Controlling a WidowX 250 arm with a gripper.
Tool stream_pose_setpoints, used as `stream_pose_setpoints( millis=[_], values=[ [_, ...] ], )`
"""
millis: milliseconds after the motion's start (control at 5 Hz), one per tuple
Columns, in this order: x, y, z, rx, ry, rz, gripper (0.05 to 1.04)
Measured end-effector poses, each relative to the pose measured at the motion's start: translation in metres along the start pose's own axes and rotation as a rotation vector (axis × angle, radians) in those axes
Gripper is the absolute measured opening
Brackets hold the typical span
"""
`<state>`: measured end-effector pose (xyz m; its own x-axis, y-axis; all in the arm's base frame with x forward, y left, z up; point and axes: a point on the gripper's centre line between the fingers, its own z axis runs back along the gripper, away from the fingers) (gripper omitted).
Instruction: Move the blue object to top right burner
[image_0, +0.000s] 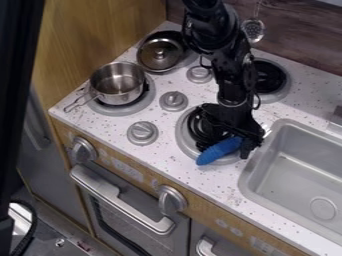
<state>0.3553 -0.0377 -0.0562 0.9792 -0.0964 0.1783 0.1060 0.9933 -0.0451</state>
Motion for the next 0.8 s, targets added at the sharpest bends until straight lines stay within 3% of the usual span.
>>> stream_pose_setpoints(
  millis=[200,400,600,800],
  values=[
    [0.0021,-0.0009,-0.0059,-0.017,-0.001,-0.046,0.854],
    [0.0028,-0.0002,-0.0054,-0.019,-0.002,-0.091,0.554],
    [0.0061,-0.0041,-0.0056,-0.025,-0.003,-0.131,0.324],
    [0.0071,-0.0033,-0.0031,-0.021,0.024,-0.157,0.293]
  ],
)
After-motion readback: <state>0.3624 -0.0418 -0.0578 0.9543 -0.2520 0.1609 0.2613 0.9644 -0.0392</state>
